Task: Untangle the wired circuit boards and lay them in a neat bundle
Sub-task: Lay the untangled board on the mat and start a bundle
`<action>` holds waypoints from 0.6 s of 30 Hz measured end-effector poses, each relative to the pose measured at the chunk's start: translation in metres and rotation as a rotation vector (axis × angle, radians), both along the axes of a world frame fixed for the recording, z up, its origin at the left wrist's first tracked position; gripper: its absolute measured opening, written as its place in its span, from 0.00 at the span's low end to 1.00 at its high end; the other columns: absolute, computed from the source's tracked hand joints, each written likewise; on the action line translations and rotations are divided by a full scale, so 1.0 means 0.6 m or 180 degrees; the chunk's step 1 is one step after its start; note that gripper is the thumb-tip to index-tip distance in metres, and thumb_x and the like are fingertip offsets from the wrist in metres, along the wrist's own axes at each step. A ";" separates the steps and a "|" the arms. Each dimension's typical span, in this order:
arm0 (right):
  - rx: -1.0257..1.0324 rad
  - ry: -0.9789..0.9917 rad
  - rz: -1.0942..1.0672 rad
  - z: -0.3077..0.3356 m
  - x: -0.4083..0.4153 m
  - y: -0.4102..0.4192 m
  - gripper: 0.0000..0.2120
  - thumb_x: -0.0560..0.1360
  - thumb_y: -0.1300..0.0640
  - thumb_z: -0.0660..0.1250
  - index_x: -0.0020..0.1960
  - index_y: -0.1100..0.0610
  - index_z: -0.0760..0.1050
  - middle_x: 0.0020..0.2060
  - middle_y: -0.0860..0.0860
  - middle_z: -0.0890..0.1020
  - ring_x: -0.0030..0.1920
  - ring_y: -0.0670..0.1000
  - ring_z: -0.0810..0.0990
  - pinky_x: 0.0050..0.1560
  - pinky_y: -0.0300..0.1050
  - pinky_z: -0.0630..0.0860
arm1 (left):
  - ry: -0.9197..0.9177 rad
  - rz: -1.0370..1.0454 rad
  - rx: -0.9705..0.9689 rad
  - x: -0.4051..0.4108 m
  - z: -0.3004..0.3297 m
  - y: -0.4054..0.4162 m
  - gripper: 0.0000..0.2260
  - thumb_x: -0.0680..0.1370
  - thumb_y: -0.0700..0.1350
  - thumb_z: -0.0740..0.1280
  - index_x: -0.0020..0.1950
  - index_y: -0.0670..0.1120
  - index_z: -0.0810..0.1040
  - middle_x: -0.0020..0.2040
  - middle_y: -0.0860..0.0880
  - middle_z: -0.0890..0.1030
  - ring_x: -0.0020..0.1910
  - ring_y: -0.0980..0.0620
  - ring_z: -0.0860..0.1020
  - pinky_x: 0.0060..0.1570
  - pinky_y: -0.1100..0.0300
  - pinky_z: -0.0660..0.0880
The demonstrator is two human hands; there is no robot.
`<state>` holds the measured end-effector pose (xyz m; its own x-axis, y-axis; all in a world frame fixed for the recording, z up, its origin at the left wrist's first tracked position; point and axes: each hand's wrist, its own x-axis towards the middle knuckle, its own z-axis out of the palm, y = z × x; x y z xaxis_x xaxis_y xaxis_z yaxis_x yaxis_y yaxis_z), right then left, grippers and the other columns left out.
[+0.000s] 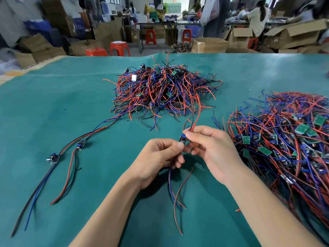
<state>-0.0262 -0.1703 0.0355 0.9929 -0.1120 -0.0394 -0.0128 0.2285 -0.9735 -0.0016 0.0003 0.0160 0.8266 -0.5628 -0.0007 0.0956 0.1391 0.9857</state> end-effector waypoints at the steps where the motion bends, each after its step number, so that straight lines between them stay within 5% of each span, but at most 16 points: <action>1: -0.0075 0.0006 -0.0026 -0.003 0.002 0.001 0.03 0.74 0.62 0.73 0.42 0.58 0.85 0.37 0.54 0.83 0.35 0.52 0.79 0.34 0.39 0.72 | -0.0009 0.0018 0.0018 0.001 0.000 0.000 0.12 0.77 0.49 0.69 0.47 0.41 0.84 0.33 0.48 0.79 0.30 0.54 0.74 0.34 0.66 0.72; 5: -0.0910 -0.0348 -0.0979 -0.015 0.016 -0.012 0.07 0.77 0.62 0.72 0.41 0.56 0.81 0.31 0.47 0.82 0.31 0.48 0.77 0.31 0.43 0.74 | -0.0143 -0.0056 0.0234 0.002 0.001 0.001 0.10 0.78 0.50 0.70 0.43 0.44 0.85 0.28 0.50 0.76 0.25 0.56 0.70 0.28 0.69 0.67; 8: -0.1987 -0.0755 -0.1606 -0.020 0.023 -0.029 0.08 0.77 0.55 0.73 0.39 0.52 0.79 0.29 0.46 0.81 0.33 0.54 0.81 0.39 0.57 0.81 | -0.0310 -0.0122 0.0410 0.001 0.002 0.001 0.10 0.78 0.50 0.68 0.42 0.46 0.85 0.26 0.51 0.73 0.24 0.57 0.68 0.26 0.69 0.65; 12: -0.2053 -0.0840 -0.2133 -0.017 0.028 -0.058 0.08 0.74 0.47 0.68 0.42 0.52 0.79 0.34 0.53 0.83 0.36 0.60 0.83 0.44 0.66 0.80 | -0.0399 -0.0223 0.0531 0.002 0.002 0.004 0.10 0.77 0.51 0.69 0.41 0.47 0.84 0.25 0.52 0.70 0.24 0.58 0.67 0.26 0.69 0.64; 18: -0.1698 -0.0864 -0.2714 -0.015 0.035 -0.091 0.07 0.77 0.51 0.67 0.40 0.47 0.76 0.33 0.50 0.82 0.26 0.52 0.81 0.34 0.59 0.80 | -0.0498 -0.0386 0.0643 0.001 0.001 0.002 0.10 0.77 0.52 0.69 0.42 0.48 0.85 0.25 0.52 0.71 0.25 0.57 0.66 0.26 0.67 0.64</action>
<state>-0.0050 -0.2246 0.0263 0.5443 -0.7178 0.4341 0.1852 -0.4018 -0.8968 -0.0010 0.0015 0.0169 0.7522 -0.6590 -0.0007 -0.0558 -0.0648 0.9963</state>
